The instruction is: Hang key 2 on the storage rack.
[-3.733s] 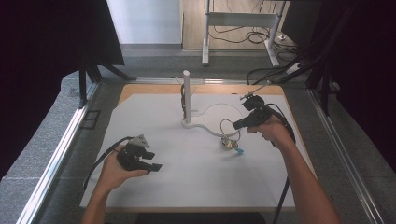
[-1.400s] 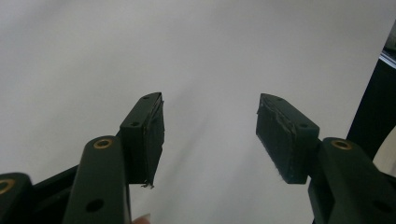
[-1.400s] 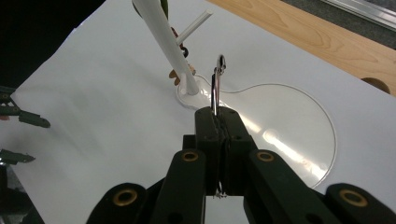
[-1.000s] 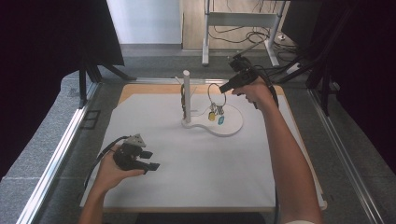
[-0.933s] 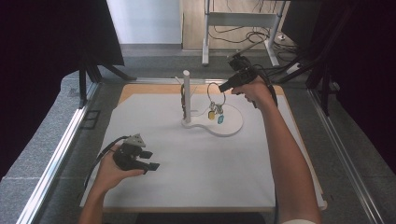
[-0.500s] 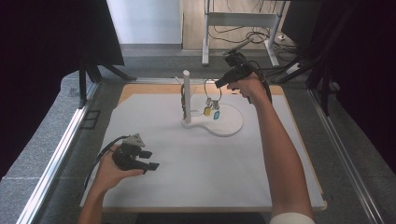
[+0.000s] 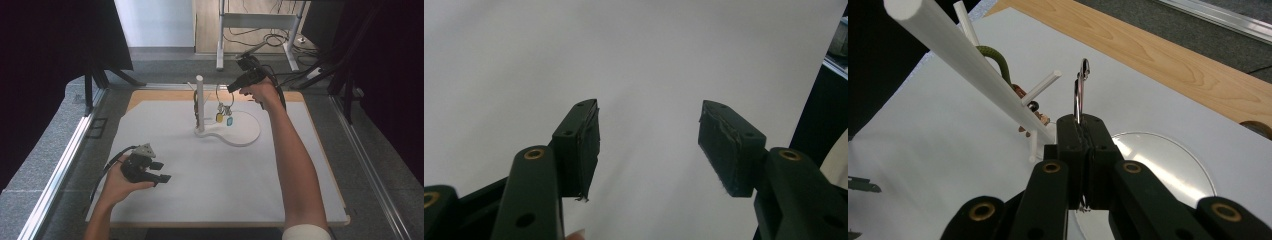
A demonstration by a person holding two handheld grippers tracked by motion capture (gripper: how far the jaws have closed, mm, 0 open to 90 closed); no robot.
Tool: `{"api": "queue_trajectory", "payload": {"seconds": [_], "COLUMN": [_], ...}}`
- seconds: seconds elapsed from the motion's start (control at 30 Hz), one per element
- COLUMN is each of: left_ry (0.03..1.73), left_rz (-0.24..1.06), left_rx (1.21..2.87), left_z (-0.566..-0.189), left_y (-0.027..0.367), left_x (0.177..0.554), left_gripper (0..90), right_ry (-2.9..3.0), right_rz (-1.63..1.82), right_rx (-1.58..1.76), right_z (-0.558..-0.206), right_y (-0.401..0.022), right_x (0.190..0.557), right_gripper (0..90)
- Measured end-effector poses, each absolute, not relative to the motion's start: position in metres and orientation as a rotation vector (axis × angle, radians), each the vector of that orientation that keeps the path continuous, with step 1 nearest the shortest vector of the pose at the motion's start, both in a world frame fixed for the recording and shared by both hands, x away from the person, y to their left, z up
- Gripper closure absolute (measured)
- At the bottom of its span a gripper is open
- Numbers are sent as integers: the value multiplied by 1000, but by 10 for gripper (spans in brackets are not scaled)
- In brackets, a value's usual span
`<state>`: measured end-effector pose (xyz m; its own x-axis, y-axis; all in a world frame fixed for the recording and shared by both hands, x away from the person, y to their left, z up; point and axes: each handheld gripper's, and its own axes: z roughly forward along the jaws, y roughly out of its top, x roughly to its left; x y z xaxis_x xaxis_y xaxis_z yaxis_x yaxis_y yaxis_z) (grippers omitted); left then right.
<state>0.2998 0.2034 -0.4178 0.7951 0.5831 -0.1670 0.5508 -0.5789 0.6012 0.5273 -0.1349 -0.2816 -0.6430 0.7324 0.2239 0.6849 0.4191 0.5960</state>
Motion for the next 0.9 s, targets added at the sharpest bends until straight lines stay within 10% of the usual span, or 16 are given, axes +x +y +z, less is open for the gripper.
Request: {"api": "queue_trajectory", "payload": {"seconds": [0.9], "left_ry": [834], "left_rz": [63], "left_rx": [2323], "left_z": [-418], "left_y": [202], "left_x": [297], "left_gripper": [426], "right_ry": [2641], "right_rz": [995], "right_rx": [1244], "right_z": [-300], "right_y": [-101], "right_x": [535], "right_gripper": [879]}}
